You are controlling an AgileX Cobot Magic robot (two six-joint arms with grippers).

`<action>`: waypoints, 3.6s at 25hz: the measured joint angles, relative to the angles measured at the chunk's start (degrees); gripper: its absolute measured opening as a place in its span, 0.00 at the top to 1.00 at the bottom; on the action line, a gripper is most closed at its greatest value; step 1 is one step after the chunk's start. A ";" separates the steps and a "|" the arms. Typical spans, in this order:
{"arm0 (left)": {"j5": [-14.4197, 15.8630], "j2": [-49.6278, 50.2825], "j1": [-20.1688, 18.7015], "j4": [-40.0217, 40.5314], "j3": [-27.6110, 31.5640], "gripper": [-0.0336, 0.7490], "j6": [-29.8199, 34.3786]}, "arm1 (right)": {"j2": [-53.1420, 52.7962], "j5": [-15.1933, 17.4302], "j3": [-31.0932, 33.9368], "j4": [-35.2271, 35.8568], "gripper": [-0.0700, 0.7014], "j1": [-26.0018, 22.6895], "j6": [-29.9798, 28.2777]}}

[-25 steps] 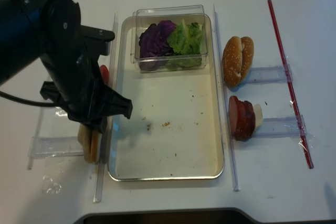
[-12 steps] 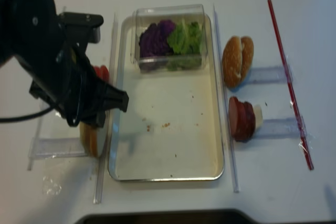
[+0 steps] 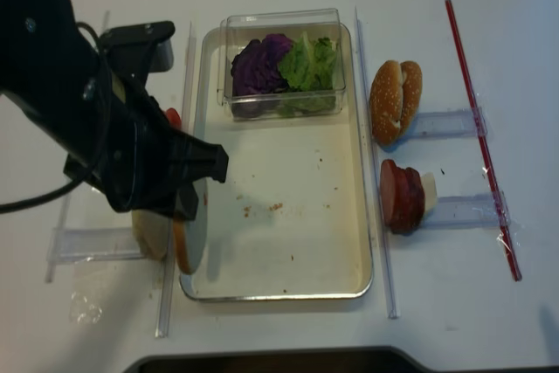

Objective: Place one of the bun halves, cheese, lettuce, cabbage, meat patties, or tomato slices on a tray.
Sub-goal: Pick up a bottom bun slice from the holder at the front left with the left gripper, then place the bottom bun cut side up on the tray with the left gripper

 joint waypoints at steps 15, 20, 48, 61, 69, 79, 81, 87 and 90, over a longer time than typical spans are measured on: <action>-3.56 6.39 0.00 -16.80 0.00 0.77 13.20 | 0.00 0.00 0.00 0.00 0.25 0.00 0.00; -8.74 11.56 0.00 -26.18 0.00 0.77 22.87 | 0.00 0.00 0.00 0.00 0.25 0.00 0.00; -13.34 25.86 6.39 -43.26 0.00 0.78 40.51 | 0.00 0.00 0.00 0.00 0.25 0.00 0.00; -13.23 25.94 8.37 -40.75 0.00 0.76 38.46 | 0.00 0.00 0.00 0.00 0.25 0.00 -0.12; -13.23 25.94 8.58 -34.65 0.00 0.50 35.60 | 0.00 -0.11 0.00 0.00 0.25 0.00 -0.12; -3.27 25.97 8.58 -17.98 -9.23 0.42 23.75 | 0.00 -0.11 0.00 0.00 0.25 0.00 -0.12; -1.78 25.97 8.58 -13.17 -12.97 0.42 20.70 | 0.00 -0.11 0.00 0.00 0.25 0.00 -0.12; -1.10 25.36 8.58 -7.82 -19.97 0.42 16.44 | 0.00 -0.11 0.00 0.00 0.25 0.00 -0.12; -0.71 23.65 8.58 -4.23 -20.82 0.42 14.91 | 0.00 -0.11 0.00 0.00 0.25 0.00 -0.12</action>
